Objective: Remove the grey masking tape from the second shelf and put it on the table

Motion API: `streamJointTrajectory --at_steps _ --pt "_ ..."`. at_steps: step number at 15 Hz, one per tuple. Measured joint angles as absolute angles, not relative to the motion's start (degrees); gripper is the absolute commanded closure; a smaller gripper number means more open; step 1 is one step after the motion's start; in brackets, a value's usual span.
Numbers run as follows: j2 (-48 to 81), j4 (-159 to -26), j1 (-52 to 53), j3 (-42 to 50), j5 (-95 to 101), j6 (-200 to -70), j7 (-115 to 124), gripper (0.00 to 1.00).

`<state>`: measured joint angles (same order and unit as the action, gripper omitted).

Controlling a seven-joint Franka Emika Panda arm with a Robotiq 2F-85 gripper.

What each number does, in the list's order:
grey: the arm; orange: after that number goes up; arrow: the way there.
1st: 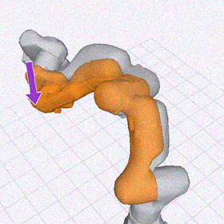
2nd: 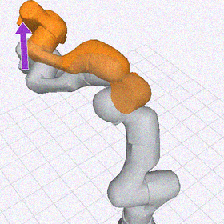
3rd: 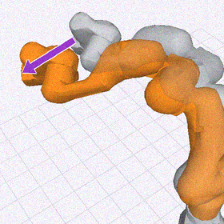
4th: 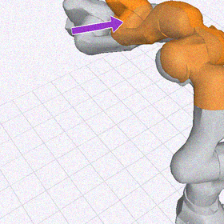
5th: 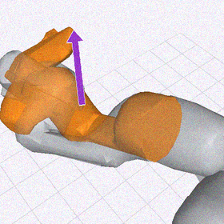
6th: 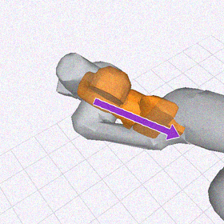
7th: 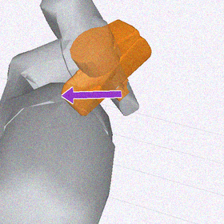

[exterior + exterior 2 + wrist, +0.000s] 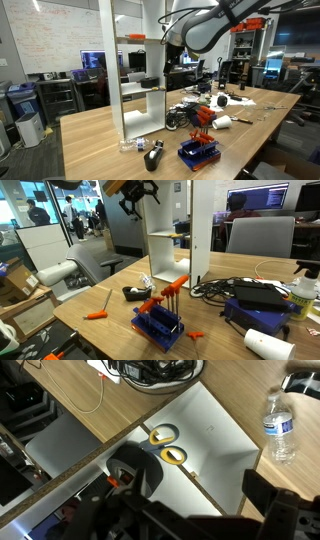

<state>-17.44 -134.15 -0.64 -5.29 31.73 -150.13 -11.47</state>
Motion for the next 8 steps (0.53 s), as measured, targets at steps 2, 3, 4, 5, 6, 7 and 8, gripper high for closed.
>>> streamJointTrajectory --at_steps 2,3,4,5,6,7,8 --pt "-14.6 -131.9 -1.2 -5.8 34.6 -150.3 -9.9 0.0" --pt "-13.3 -130.7 -1.3 -5.8 36.0 -150.3 -9.2 0.0" --pt "-12.3 -129.4 -1.3 -5.8 37.2 -150.3 -8.7 0.0" --pt "-11.2 -128.1 -1.3 -5.9 38.2 -150.3 -8.4 0.0" --pt "-10.1 -126.8 -1.3 -5.9 39.1 -150.3 -8.2 0.0" --pt "-9.1 -125.5 -1.2 -5.9 39.9 -150.3 -7.9 0.0" --pt "-8.0 -124.3 -1.1 -5.9 40.6 -150.3 -7.8 0.0"
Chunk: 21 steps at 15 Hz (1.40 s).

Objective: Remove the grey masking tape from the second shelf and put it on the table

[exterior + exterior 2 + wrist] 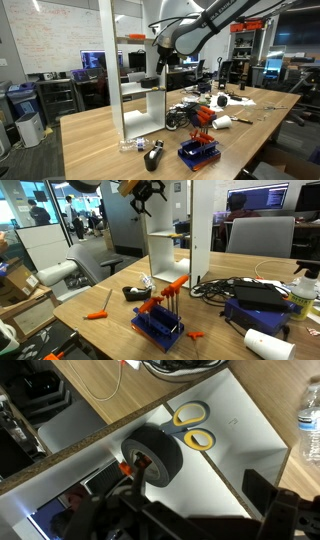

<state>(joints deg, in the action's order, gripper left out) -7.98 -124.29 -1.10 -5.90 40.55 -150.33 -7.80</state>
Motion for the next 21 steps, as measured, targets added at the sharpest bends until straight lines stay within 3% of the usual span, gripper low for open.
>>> streamJointTrajectory --at_steps 21 --pt "17.2 -102.7 2.1 -2.3 41.9 -150.7 -9.8 0.0"
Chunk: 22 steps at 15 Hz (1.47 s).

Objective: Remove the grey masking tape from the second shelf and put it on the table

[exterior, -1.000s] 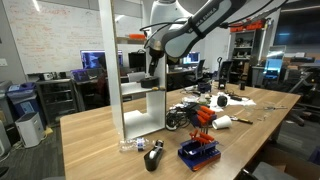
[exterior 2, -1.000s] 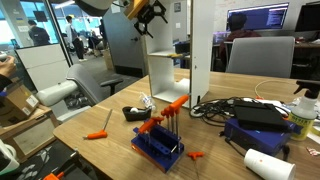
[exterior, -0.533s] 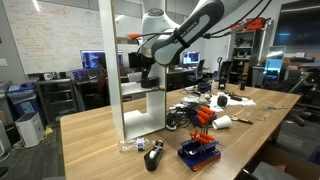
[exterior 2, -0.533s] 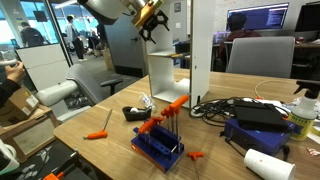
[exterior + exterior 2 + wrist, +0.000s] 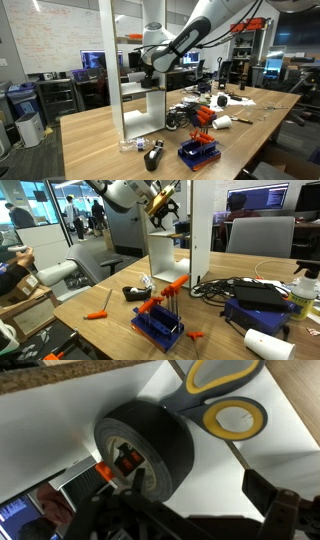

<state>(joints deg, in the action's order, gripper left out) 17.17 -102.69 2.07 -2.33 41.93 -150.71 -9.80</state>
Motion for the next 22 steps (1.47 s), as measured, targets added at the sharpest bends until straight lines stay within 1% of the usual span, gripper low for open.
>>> streamJointTrajectory --at_steps 10,11,12,13,15,17,19,21,22 --pt "24.6 -95.3 1.9 -0.6 41.3 -150.8 -13.1 0.0" --pt "25.1 -94.7 1.8 -0.5 41.2 -150.8 -13.5 0.23" --pt "25.5 -94.1 1.7 -0.4 41.2 -150.8 -13.8 0.26" --pt "25.9 -93.6 1.7 -0.3 41.1 -150.8 -14.0 0.32" --pt "26.5 -92.9 1.6 -0.1 41.0 -150.8 -14.4 0.51" --pt "26.8 -92.6 1.7 -0.3 40.6 -150.8 -14.9 0.61" --pt "27.0 -92.0 1.8 -0.4 40.1 -150.8 -15.7 0.66" --pt "27.1 -91.8 1.9 -0.5 39.0 -150.8 -16.4 0.78" --pt "27.3 -91.8 2.0 -0.5 38.7 -150.8 -16.5 0.82"
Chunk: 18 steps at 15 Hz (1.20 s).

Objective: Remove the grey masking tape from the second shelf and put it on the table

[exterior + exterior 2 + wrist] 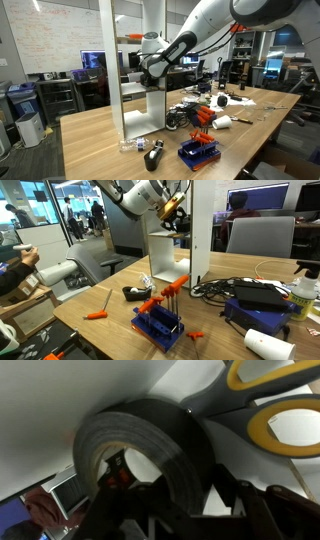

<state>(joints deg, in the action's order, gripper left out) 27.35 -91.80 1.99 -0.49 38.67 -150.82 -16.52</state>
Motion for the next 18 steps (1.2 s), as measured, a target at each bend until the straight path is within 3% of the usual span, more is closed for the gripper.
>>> streamJointTrajectory --at_steps 2,11,18 --pt "27.6 -91.8 2.0 -0.5 38.5 -150.8 -16.6 0.78" --pt "27.1 -91.9 2.2 -0.2 37.6 -149.6 -16.7 0.79" --pt "21.7 -93.7 4.0 -0.4 36.1 -140.3 -16.7 0.8"
